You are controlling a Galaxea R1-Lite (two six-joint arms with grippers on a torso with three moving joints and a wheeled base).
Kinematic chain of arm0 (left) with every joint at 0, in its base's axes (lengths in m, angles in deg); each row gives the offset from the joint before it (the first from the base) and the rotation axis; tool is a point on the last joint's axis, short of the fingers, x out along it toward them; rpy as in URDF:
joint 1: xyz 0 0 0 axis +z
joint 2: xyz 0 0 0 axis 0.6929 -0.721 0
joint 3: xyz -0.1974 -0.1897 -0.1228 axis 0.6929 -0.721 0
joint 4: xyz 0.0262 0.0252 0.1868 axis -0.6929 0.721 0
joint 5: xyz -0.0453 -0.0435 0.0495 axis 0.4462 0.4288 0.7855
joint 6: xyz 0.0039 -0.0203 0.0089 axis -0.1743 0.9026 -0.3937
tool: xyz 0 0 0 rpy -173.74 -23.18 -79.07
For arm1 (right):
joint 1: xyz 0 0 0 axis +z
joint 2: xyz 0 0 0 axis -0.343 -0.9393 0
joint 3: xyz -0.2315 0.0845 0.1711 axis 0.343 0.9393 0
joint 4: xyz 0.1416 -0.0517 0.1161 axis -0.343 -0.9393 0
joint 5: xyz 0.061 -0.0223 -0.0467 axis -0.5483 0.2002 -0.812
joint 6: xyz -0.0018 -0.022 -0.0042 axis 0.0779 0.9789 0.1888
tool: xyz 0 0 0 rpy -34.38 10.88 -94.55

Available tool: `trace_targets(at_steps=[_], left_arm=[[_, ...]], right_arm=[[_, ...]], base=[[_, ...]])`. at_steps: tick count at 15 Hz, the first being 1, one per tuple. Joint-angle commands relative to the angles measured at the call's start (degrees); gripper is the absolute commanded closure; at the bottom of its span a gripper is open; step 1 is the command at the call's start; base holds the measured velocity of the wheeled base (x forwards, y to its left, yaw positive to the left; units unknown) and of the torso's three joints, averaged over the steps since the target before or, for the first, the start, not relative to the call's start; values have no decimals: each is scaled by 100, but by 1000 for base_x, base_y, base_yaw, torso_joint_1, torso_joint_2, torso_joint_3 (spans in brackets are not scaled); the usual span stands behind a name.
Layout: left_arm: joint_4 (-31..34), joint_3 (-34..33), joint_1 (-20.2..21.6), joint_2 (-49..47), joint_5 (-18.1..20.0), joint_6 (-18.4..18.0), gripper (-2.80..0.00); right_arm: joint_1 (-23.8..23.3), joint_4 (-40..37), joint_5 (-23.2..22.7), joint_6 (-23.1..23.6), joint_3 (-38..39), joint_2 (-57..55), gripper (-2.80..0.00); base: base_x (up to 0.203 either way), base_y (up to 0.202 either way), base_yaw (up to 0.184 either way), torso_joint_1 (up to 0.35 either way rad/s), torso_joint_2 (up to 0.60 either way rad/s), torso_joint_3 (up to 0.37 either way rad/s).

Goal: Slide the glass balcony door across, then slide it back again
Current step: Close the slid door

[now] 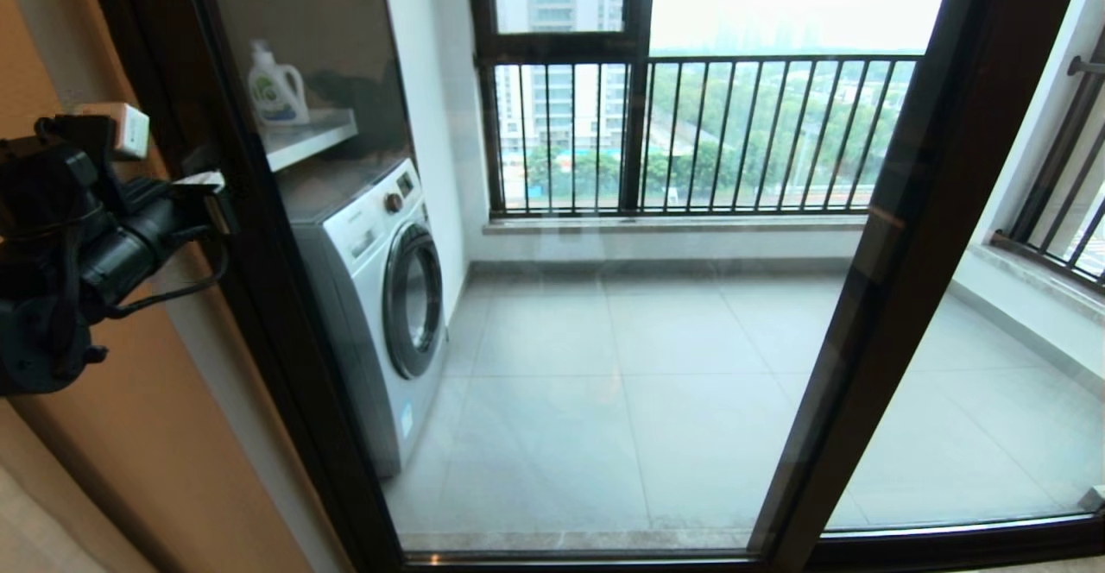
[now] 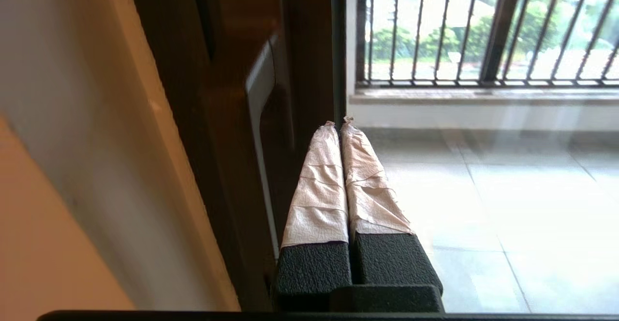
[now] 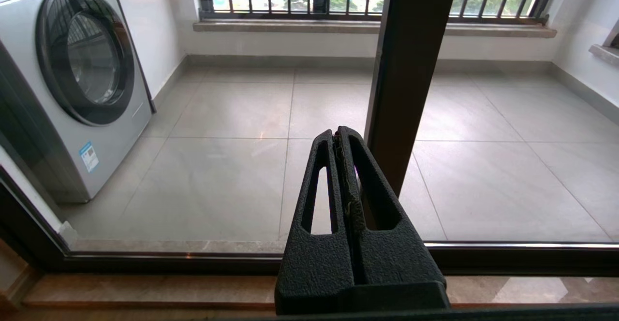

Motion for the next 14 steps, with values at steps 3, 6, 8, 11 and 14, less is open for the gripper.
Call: trace_targets(at_steps=[3,6,8,11,14], left_arm=[[-26,-529,725,461,795,76,0],[-30,-486,1098,259,1000,78,0],[-30,-407,1151,66,1042,75,0],[-35,-44,1152,-448,1041,74,0],[-46,372,1142,-1019,1044,72,0]], right_arm=[[-1,3,-3,4,70,-7,0],[-2,3,-3,4,70,-7,0],[-2,3,-3,4,70,-7,0],[7,9,-3,4,70,-7,0],[-2,3,-3,4,70,-7,0]], base=[[0,0,0,0,0,0],[0,0,0,0,0,0],[0,0,0,0,0,0],[0,0,0,0,0,0],[0,0,0,0,0,0]])
